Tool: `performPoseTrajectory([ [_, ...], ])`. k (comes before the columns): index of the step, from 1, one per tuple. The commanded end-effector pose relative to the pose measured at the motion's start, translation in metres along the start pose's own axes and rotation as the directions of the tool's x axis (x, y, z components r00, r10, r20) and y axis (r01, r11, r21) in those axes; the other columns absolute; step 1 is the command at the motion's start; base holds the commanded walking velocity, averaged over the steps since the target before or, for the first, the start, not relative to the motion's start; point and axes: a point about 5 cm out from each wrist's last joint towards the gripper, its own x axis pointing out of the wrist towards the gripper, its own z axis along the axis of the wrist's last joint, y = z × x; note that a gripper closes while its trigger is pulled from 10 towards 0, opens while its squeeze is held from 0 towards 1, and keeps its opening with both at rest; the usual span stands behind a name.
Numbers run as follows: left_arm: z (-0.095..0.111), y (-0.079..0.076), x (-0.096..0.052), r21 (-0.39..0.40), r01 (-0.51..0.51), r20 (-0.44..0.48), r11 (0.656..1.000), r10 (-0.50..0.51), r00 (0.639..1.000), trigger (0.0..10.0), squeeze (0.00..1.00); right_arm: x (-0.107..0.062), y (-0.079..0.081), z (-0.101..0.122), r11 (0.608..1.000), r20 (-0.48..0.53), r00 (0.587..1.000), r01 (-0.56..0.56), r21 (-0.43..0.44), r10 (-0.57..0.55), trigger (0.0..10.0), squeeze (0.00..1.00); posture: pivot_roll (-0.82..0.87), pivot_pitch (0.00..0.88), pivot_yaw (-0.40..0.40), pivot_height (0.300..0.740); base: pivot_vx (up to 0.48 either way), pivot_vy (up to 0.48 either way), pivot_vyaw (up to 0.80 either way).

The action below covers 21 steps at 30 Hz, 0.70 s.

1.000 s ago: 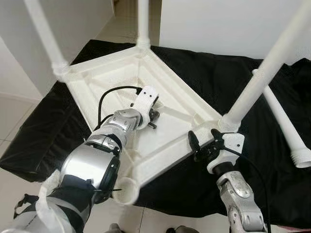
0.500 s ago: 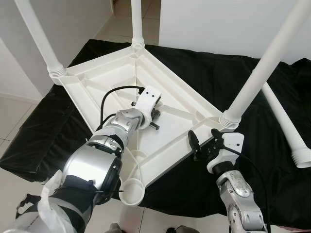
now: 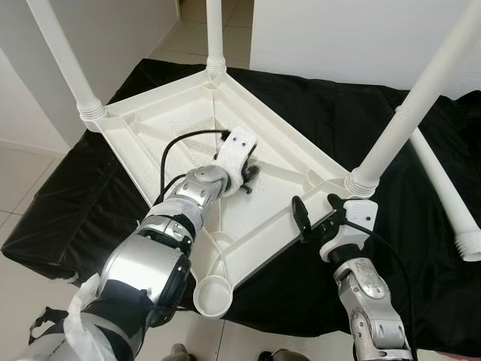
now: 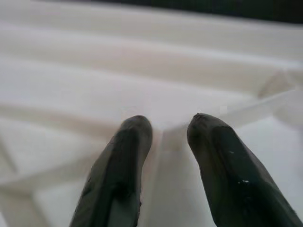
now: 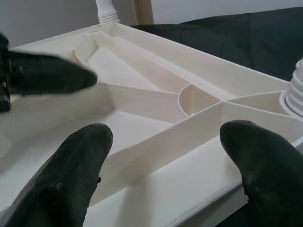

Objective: Building children table

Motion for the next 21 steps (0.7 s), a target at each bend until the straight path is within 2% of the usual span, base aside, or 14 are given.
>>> performPoseTrajectory([
  [1,-0.003,-0.012,-0.002,0.012,0.225,-0.012,0.974,-0.225,0.974,10.0,0.00,-0.001,-0.001,-0.007,1.000,-0.032,0.999,0.001,0.003,-0.001,10.0,0.00,-0.12,0.063,0.030,0.740,0.000,0.000,0.00],
  [3,0.005,-0.003,-0.011,0.028,0.217,0.030,0.976,-0.218,0.976,10.0,0.00,0.000,-0.001,-0.007,1.000,-0.029,1.000,-0.002,0.004,0.002,10.0,0.00,-0.12,0.054,0.028,0.740,0.000,0.000,0.00],
  [7,0.011,0.003,-0.019,0.043,0.211,0.061,0.977,-0.213,0.975,10.0,0.00,0.001,-0.001,-0.007,1.000,-0.026,1.000,-0.003,0.005,0.003,10.0,0.00,-0.12,0.054,0.028,0.740,0.000,0.000,0.00],
  [8,0.014,0.013,-0.031,0.084,0.170,0.105,0.982,-0.179,0.978,10.0,0.00,0.004,0.000,-0.006,1.000,-0.020,1.000,-0.009,0.005,0.009,10.0,0.00,-0.11,0.041,0.025,0.740,0.000,0.000,0.00],
  [11,0.012,0.019,-0.040,0.098,0.132,0.126,0.986,-0.144,0.982,10.0,0.00,0.007,0.000,-0.006,1.000,-0.016,1.000,-0.011,0.005,0.011,10.0,0.00,-0.11,0.036,0.021,0.740,0.000,0.000,0.00],
  [18,-0.006,0.036,-0.060,0.123,-0.002,0.107,0.992,-0.012,0.994,10.0,0.00,0.013,-0.002,-0.004,1.000,-0.001,1.000,-0.015,-0.003,0.015,10.0,0.00,-0.10,0.016,0.016,0.740,0.000,0.000,0.00],
  [19,-0.015,0.042,-0.067,0.150,-0.047,0.081,0.988,0.035,0.996,10.0,0.00,0.016,-0.003,-0.002,1.000,0.006,1.000,-0.008,-0.004,0.008,10.0,0.00,-0.09,0.009,0.012,0.740,0.000,0.000,0.00],
  [21,-0.022,0.046,-0.071,0.165,-0.072,0.059,0.984,0.063,0.996,10.0,0.00,0.018,-0.004,-0.001,1.000,0.011,1.000,0.001,-0.009,-0.001,10.0,0.00,-0.08,0.004,0.008,0.740,0.000,0.000,0.00],
])
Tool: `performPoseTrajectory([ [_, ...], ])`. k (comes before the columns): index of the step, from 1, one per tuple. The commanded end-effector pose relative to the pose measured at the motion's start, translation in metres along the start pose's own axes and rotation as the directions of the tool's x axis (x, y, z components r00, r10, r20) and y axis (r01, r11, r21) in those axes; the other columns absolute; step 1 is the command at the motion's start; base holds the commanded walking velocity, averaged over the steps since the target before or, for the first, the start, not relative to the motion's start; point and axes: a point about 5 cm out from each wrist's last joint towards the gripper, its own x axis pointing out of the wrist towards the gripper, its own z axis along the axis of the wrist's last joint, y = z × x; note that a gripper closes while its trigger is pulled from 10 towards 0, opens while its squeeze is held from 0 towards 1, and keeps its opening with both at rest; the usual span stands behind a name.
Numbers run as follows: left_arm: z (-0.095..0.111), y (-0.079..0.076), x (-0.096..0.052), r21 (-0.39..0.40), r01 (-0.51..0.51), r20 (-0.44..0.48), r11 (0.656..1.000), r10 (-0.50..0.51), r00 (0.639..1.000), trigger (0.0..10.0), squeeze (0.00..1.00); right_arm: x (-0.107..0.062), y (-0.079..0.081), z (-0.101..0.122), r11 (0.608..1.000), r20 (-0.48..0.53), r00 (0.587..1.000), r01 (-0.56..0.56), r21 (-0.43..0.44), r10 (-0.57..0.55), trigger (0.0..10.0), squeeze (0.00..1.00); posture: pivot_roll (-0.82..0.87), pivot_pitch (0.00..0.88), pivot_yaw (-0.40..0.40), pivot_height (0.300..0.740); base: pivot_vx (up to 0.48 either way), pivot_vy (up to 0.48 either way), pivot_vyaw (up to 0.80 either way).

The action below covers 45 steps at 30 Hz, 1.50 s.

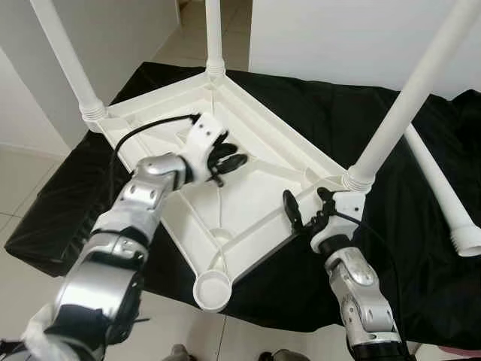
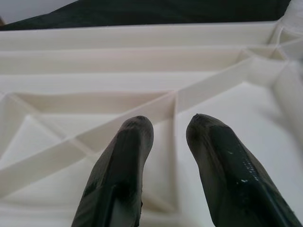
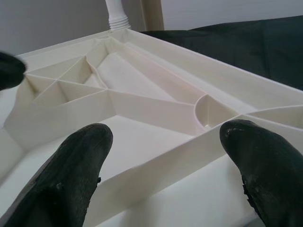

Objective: Building children table

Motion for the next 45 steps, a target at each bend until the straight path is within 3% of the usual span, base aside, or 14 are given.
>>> performPoseTrajectory([
  [1,-0.007,0.007,-0.007,0.045,-0.094,-0.032,0.995,0.095,0.995,10.0,0.00,0.002,-0.002,-0.001,1.000,0.003,1.000,0.015,-0.008,-0.015,10.0,0.00,-0.08,0.004,0.008,0.740,0.000,0.000,0.00],
  [6,-0.024,0.018,-0.029,0.068,-0.170,-0.092,0.983,0.176,0.980,10.0,0.00,0.006,-0.008,0.002,0.988,0.050,0.989,0.144,-0.050,-0.141,10.0,0.00,-0.06,0.000,-0.009,0.740,0.000,0.000,0.00],
  [10,-0.029,0.022,-0.037,0.077,-0.179,-0.117,0.981,0.187,0.975,10.0,0.00,0.004,-0.009,0.003,0.979,0.071,0.978,0.199,-0.051,-0.196,10.0,0.00,-0.06,0.000,-0.013,0.740,0.000,0.000,0.00],
  [13,-0.034,0.025,-0.047,0.104,-0.179,-0.141,0.978,0.193,0.971,10.0,0.00,0.000,-0.009,0.001,0.967,0.077,0.966,0.250,-0.053,-0.245,10.0,0.00,-0.05,0.000,-0.017,0.740,0.000,0.000,0.00],
  [16,-0.046,0.027,-0.067,0.131,-0.147,-0.191,0.980,0.170,0.967,10.0,0.00,-0.014,-0.012,-0.009,0.933,0.052,0.936,0.350,-0.084,-0.347,10.0,0.00,-0.05,0.000,-0.015,0.740,0.000,0.000,0.00],
  [20,-0.050,0.027,-0.079,0.120,-0.140,-0.197,0.983,0.162,0.967,10.0,0.00,-0.025,-0.013,-0.015,0.920,0.027,0.924,0.383,-0.082,-0.382,10.0,0.00,-0.05,0.000,-0.010,0.740,0.000,0.000,0.00],
  [27,-0.055,0.022,-0.086,0.108,-0.103,-0.208,0.989,0.124,0.970,10.0,0.00,-0.039,-0.019,-0.021,0.894,0.012,0.897,0.443,-0.068,-0.443,10.0,0.00,-0.05,0.000,-0.002,0.740,0.000,0.000,0.00],
  [34,-0.058,0.010,-0.087,0.117,-0.018,-0.224,0.993,0.044,0.974,10.0,0.00,-0.040,-0.025,-0.024,0.860,-0.010,0.861,0.508,-0.042,-0.509,10.0,0.00,-0.06,0.000,0.014,0.740,0.000,0.000,0.00],
  [37,-0.065,-0.011,-0.088,0.101,0.133,-0.270,0.986,-0.101,0.958,10.0,0.00,-0.036,-0.028,-0.025,0.850,-0.042,0.849,0.526,-0.029,-0.526,10.0,0.00,-0.08,0.000,0.028,0.740,0.000,0.000,0.00],
  [45,-0.068,-0.042,-0.080,0.101,0.312,-0.303,0.945,-0.269,0.914,10.0,0.00,-0.023,-0.037,-0.028,0.853,-0.087,0.848,0.519,-0.061,-0.522,10.0,0.00,-0.08,0.000,0.033,0.740,0.000,0.000,0.00],
])
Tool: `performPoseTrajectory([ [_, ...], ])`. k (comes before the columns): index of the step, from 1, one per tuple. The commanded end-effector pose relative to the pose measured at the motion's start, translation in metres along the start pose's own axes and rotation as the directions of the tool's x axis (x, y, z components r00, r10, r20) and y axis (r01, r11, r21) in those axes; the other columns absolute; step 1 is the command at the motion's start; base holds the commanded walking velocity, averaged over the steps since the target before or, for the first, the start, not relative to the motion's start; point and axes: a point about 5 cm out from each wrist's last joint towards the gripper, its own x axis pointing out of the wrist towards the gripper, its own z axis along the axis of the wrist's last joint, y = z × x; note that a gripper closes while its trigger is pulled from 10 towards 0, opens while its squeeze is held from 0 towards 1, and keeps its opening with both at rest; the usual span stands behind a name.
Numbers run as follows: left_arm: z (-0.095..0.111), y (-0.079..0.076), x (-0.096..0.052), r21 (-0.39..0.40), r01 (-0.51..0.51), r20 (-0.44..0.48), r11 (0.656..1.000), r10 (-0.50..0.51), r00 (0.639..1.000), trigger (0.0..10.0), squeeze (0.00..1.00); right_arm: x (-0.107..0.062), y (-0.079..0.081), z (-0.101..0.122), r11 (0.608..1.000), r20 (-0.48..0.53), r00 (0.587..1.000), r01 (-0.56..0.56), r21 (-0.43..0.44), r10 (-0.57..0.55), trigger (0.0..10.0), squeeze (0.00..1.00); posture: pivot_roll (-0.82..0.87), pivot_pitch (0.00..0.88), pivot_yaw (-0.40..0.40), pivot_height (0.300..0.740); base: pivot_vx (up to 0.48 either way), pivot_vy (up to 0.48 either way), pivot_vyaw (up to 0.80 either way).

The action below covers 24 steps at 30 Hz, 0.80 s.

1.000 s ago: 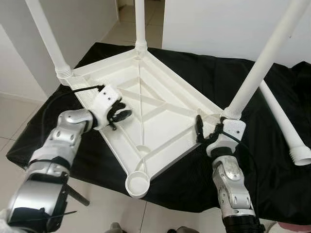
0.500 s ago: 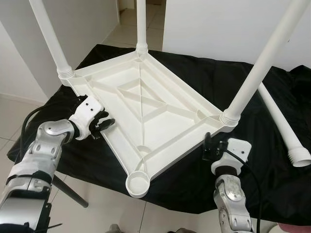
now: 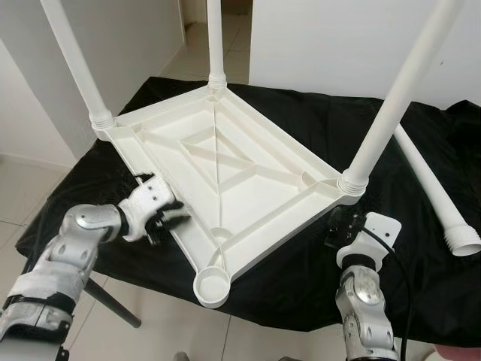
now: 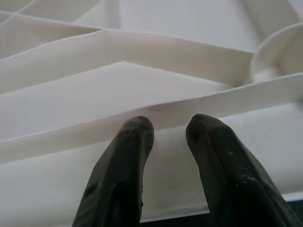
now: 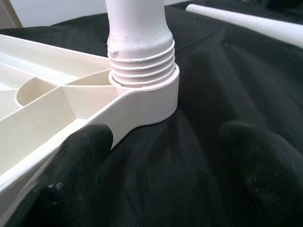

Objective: Building children table

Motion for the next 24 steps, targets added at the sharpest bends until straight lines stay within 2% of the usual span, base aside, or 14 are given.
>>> performPoseTrajectory([
  [1,-0.003,-0.011,0.004,-0.002,0.103,-0.022,0.995,-0.103,0.994,10.0,0.00,0.001,0.000,-0.005,1.000,-0.034,0.999,0.001,-0.003,-0.001,10.0,0.00,-0.08,0.000,0.033,0.740,0.000,0.000,0.00],
  [10,0.013,-0.033,0.018,0.027,0.198,0.017,0.980,-0.199,0.980,10.0,0.00,0.021,0.010,-0.002,0.994,-0.046,0.995,-0.095,-0.061,0.093,10.0,0.00,-0.07,0.000,0.025,0.740,0.000,0.000,0.00],
  [12,0.027,-0.046,0.024,0.033,0.239,0.056,0.970,-0.241,0.969,10.0,0.00,0.034,0.018,0.000,0.984,-0.053,0.988,-0.153,-0.089,0.148,10.0,0.00,-0.05,0.000,0.019,0.740,0.000,0.000,0.00],
  [15,0.034,-0.051,0.027,0.038,0.252,0.077,0.967,-0.255,0.964,10.0,0.00,0.041,0.021,0.002,0.980,-0.055,0.984,-0.173,-0.101,0.168,10.0,0.00,-0.04,0.000,0.018,0.740,0.000,0.000,0.00],
  [18,0.053,-0.066,0.038,0.042,0.283,0.140,0.958,-0.286,0.948,10.0,0.00,0.061,0.027,0.006,0.973,-0.064,0.980,-0.197,-0.122,0.190,10.0,0.00,-0.04,0.000,0.018,0.740,0.000,0.000,0.00],
  [24,0.067,-0.079,0.050,0.048,0.296,0.176,0.954,-0.300,0.938,10.0,0.00,0.077,0.034,0.013,0.969,-0.055,0.979,-0.204,-0.141,0.198,10.0,0.00,-0.03,0.000,0.016,0.740,0.000,0.000,0.00],
])
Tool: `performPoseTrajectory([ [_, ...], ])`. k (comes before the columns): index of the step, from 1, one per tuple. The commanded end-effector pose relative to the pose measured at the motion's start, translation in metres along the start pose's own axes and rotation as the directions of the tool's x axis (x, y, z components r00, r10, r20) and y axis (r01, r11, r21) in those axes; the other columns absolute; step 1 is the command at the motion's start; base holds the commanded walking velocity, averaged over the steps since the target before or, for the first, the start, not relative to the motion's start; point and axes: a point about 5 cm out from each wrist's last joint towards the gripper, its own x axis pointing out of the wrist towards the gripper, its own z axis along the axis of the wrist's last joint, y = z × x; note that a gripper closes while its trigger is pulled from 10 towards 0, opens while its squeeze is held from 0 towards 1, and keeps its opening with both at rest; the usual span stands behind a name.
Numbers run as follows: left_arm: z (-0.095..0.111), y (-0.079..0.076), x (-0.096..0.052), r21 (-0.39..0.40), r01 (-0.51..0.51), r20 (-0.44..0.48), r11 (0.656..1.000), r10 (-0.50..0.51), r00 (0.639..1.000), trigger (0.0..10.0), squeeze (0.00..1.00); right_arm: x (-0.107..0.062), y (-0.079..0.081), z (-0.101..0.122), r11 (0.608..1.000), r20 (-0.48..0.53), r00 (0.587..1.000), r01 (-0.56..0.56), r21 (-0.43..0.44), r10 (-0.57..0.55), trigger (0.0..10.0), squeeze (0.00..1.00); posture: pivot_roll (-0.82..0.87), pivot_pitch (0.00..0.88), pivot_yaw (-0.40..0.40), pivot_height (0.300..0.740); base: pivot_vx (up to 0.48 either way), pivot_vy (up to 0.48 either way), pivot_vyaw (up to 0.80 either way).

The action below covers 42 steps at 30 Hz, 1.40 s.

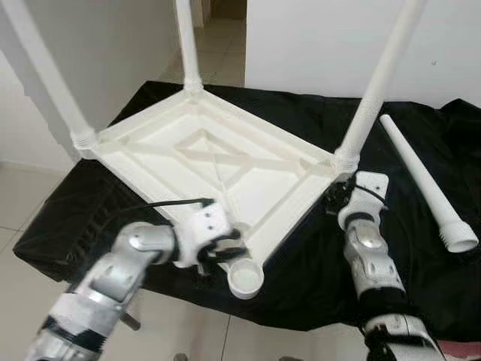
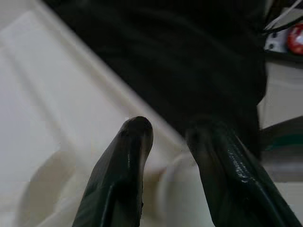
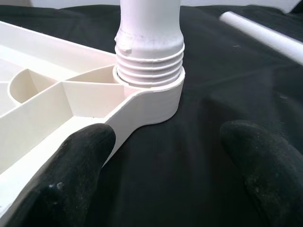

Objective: Building children table

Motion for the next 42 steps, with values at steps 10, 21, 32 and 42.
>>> performPoseTrajectory([
  [10,0.014,0.018,0.003,0.032,-0.121,0.015,0.992,0.121,0.993,10.0,0.00,0.006,0.001,0.007,1.000,0.064,0.998,-0.006,0.008,0.005,10.0,0.00,-0.04,0.000,0.012,0.740,0.000,0.000,0.00],
  [21,0.026,0.061,-0.032,0.041,-0.295,0.074,0.955,0.292,0.954,10.0,0.00,-0.019,-0.032,0.009,0.997,0.190,0.979,0.063,0.044,-0.070,10.0,0.00,-0.06,0.000,0.026,0.740,0.000,0.000,0.00],
  [32,-0.008,0.086,-0.065,0.023,-0.269,-0.095,0.963,0.270,0.958,10.0,1.00,-0.052,-0.037,0.013,0.992,0.263,0.959,-0.122,0.037,0.108,10.0,0.00,-0.07,0.000,0.014,0.740,0.000,0.000,0.00],
  [42,-0.040,0.091,-0.069,0.038,-0.203,-0.253,0.978,0.206,0.945,10.0,0.61,-0.057,-0.046,0.021,0.981,0.274,0.942,-0.194,-0.024,0.193,10.0,0.00,-0.08,0.000,0.033,0.740,0.000,0.000,0.00],
])
